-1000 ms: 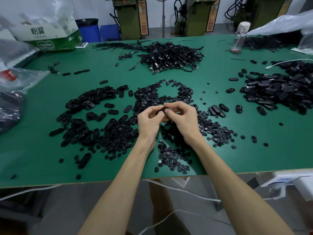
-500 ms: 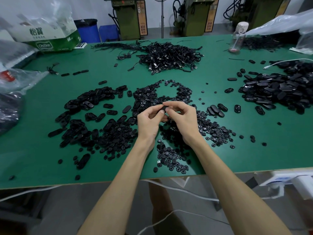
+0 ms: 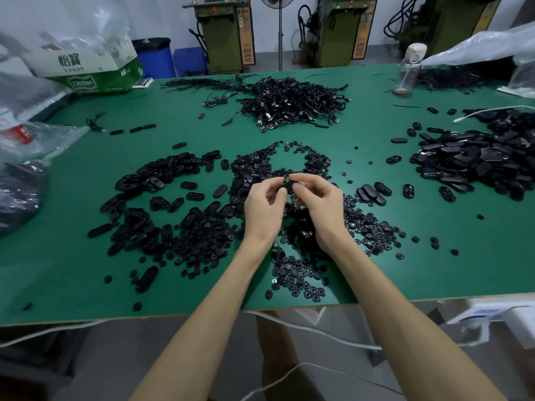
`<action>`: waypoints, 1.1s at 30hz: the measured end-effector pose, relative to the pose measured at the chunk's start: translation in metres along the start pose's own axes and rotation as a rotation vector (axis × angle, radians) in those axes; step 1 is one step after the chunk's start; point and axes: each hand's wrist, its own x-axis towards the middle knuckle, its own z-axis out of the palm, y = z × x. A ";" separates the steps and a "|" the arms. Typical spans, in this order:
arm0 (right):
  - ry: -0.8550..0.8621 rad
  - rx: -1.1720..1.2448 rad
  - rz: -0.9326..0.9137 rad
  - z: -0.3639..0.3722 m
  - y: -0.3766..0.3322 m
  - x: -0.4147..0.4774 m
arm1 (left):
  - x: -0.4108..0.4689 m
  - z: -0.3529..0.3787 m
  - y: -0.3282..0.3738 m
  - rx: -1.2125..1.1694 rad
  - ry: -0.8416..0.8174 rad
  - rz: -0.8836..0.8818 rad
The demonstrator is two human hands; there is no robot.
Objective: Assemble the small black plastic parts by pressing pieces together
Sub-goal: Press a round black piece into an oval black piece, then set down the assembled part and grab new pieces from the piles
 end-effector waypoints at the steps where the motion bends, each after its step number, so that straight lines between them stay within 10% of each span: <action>1: 0.026 0.046 0.059 -0.001 -0.002 0.001 | 0.004 -0.004 0.003 0.065 0.012 0.012; 12: 0.312 0.013 0.223 -0.065 -0.031 0.031 | 0.069 -0.130 -0.040 1.057 -0.082 0.005; 33: 0.350 -0.526 0.183 -0.099 -0.025 0.023 | 0.058 -0.148 -0.044 0.956 -0.029 0.007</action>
